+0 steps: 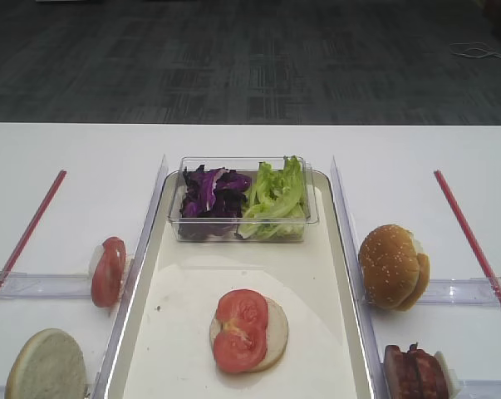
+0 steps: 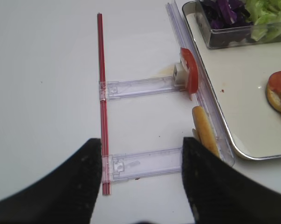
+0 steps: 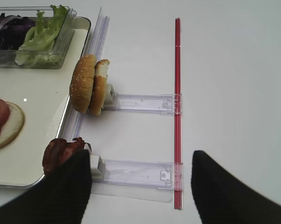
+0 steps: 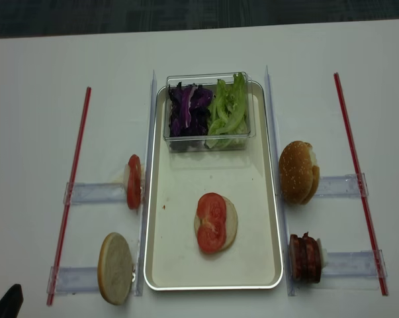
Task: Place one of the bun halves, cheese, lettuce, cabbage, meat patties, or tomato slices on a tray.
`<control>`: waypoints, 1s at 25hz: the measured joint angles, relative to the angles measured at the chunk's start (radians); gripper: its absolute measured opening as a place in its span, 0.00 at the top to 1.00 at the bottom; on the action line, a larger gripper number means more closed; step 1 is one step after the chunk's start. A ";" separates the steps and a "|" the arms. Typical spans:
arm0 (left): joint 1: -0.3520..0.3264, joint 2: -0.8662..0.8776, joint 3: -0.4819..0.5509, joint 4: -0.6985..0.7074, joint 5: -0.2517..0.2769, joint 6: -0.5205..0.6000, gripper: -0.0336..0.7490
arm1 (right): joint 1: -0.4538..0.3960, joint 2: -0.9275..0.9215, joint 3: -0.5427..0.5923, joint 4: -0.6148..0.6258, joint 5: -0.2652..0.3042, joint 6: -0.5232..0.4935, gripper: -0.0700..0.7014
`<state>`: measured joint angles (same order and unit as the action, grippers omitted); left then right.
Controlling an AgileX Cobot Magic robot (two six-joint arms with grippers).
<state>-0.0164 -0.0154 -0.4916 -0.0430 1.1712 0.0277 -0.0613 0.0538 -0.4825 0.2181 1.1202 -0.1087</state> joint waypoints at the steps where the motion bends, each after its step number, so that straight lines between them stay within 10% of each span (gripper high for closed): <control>1: 0.000 0.000 0.000 0.000 0.000 0.000 0.45 | 0.000 0.000 0.000 0.000 0.000 0.000 0.30; 25: 0.000 0.000 0.000 0.000 0.000 -0.017 0.45 | 0.000 0.000 0.000 0.000 0.000 0.000 0.30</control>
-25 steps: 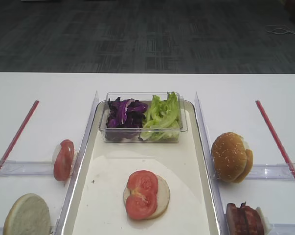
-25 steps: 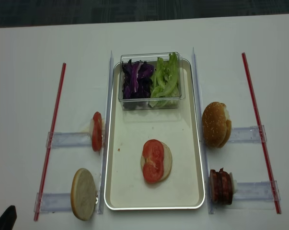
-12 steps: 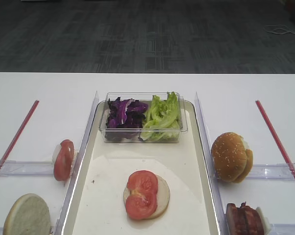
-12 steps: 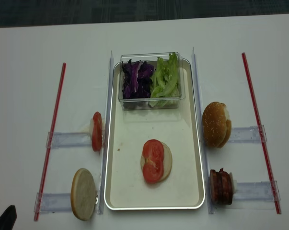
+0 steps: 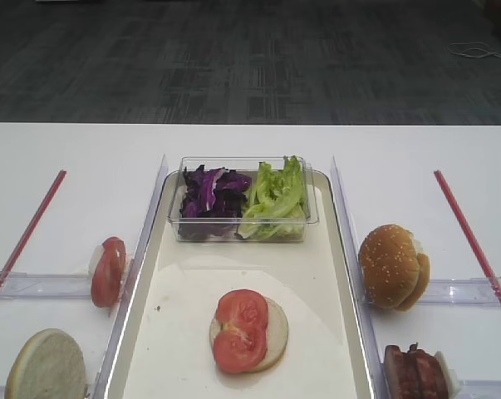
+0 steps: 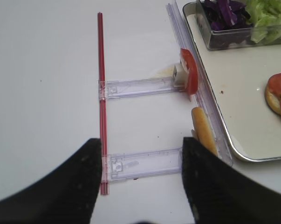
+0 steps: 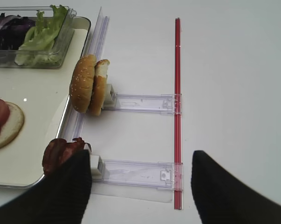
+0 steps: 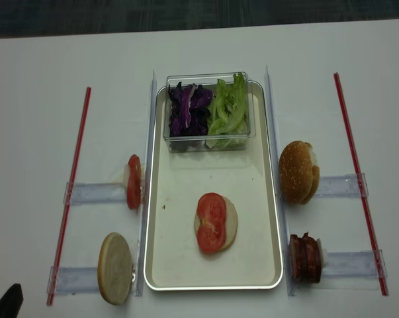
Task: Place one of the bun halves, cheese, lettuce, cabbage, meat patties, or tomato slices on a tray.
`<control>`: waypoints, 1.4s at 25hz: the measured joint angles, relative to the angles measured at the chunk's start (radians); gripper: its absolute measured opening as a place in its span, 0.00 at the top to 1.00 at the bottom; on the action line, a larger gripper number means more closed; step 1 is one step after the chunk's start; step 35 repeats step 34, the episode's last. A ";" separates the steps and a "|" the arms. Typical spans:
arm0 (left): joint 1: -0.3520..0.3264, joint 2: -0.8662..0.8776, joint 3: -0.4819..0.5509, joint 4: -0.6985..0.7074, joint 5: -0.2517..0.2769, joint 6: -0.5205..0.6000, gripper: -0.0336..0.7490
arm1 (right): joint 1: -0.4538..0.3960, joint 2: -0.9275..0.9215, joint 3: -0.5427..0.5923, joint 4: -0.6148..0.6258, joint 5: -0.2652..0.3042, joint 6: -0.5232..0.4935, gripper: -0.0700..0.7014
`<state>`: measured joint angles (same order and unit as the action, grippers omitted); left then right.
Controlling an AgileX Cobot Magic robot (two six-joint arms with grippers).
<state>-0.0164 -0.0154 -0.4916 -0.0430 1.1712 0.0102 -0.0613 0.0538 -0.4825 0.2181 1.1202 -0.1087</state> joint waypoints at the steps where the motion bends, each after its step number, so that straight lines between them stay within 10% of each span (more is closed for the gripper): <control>1: 0.000 0.000 0.000 0.000 0.000 0.000 0.45 | 0.000 0.000 0.000 0.000 0.000 0.000 0.30; 35: 0.000 0.000 0.000 0.000 0.000 0.000 0.46 | 0.000 0.000 0.000 0.000 0.000 0.000 0.30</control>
